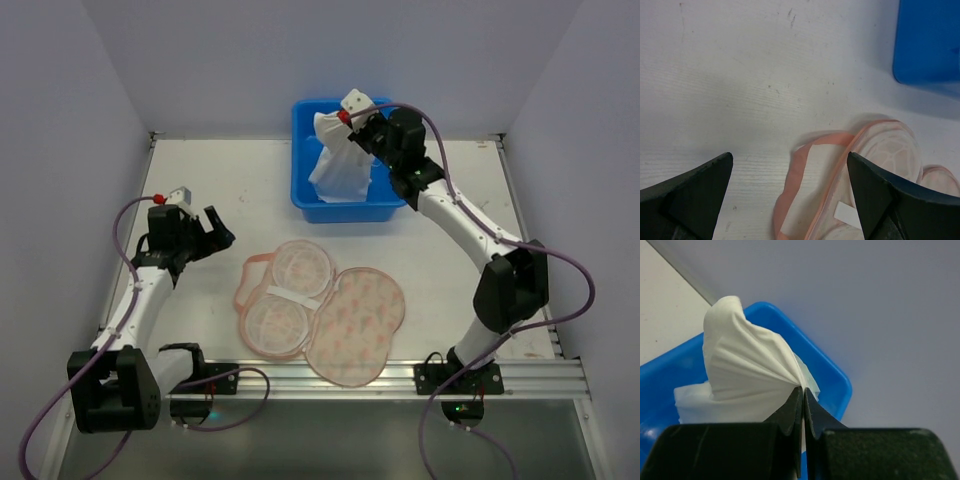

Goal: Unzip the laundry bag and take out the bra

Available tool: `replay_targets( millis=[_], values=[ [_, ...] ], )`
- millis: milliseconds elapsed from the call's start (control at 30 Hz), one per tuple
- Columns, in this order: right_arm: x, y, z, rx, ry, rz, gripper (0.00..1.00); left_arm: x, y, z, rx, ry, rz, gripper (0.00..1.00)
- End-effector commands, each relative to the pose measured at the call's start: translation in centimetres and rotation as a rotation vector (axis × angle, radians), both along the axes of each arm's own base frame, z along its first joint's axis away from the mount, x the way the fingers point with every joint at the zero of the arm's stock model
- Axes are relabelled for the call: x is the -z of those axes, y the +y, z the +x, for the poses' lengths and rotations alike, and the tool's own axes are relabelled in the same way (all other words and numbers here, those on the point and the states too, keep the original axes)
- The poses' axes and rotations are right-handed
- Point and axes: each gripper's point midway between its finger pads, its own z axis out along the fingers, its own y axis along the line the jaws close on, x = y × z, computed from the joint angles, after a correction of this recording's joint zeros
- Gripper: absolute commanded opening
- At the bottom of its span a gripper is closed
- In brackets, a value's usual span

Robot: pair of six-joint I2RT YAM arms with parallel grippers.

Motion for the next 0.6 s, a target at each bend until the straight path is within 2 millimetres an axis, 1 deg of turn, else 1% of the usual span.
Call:
replay_targets(
  millis=[0, 33, 67, 133, 167, 200, 233, 267, 300, 333, 367, 400, 467, 500, 533, 567],
  values=[
    [-2.0, 1.1, 1.2, -0.043, -0.007, 0.051, 0.00, 0.2, -0.1, 0.3, 0.026, -0.002, -0.006, 1.00],
    [0.8, 1.3, 2.8, -0.019, 0.048, 0.030, 0.00, 0.2, 0.0, 0.3, 0.023, 0.000, -0.005, 1.00],
    [-0.1, 1.1, 4.1, 0.003, 0.035, 0.050, 0.00, 0.2, 0.0, 0.3, 0.021, -0.004, -0.002, 1.00],
    [1.4, 0.9, 6.1, 0.038, 0.057, 0.043, 0.00, 0.0, 0.1, 0.3, 0.019, -0.012, 0.001, 1.00],
    [2.8, 1.1, 7.9, 0.060, 0.072, 0.046, 0.00, 0.1, 0.1, 0.3, 0.016, -0.012, 0.004, 1.00],
    [3.4, 1.1, 8.8, 0.073, 0.075, 0.051, 0.00, 0.1, 0.1, 0.3, 0.017, -0.014, 0.004, 1.00],
    [2.2, 1.0, 9.8, 0.084, 0.056, 0.067, 0.03, 0.2, 0.1, 0.3, 0.017, -0.009, 0.006, 1.00],
    [4.7, 1.3, 11.0, 0.090, 0.097, 0.060, 0.12, 0.3, 0.2, 0.3, 0.016, -0.006, 0.006, 1.00],
    [5.5, 1.2, 11.6, 0.107, 0.126, 0.055, 0.19, 0.5, 0.2, 0.3, 0.016, 0.002, 0.005, 1.00],
    [3.7, 1.1, 12.4, 0.120, 0.093, 0.082, 0.39, 0.5, 0.1, 0.3, 0.020, 0.003, 0.003, 1.00],
    [4.4, 1.1, 13.0, 0.137, 0.105, 0.097, 0.80, 0.6, 0.0, 0.3, 0.023, 0.007, 0.000, 1.00],
    [4.1, 1.0, 13.0, 0.151, 0.103, 0.109, 0.89, 0.7, 0.0, 0.3, 0.025, 0.012, -0.003, 1.00],
    [3.1, 0.3, 12.9, 0.188, 0.095, 0.157, 0.99, 0.8, -0.2, 0.3, 0.034, 0.014, -0.009, 1.00],
    [0.9, 0.1, 12.1, 0.188, 0.073, 0.191, 0.99, 0.8, -0.3, 0.3, 0.038, 0.015, -0.012, 1.00],
    [0.7, 0.0, 11.4, 0.191, 0.084, 0.206, 0.99, 0.9, -0.4, 0.3, 0.039, 0.017, -0.015, 1.00],
    [-0.1, -0.2, 10.7, 0.195, 0.092, 0.250, 0.99, 0.9, -0.5, 0.3, 0.046, 0.016, -0.022, 1.00]
  ],
)
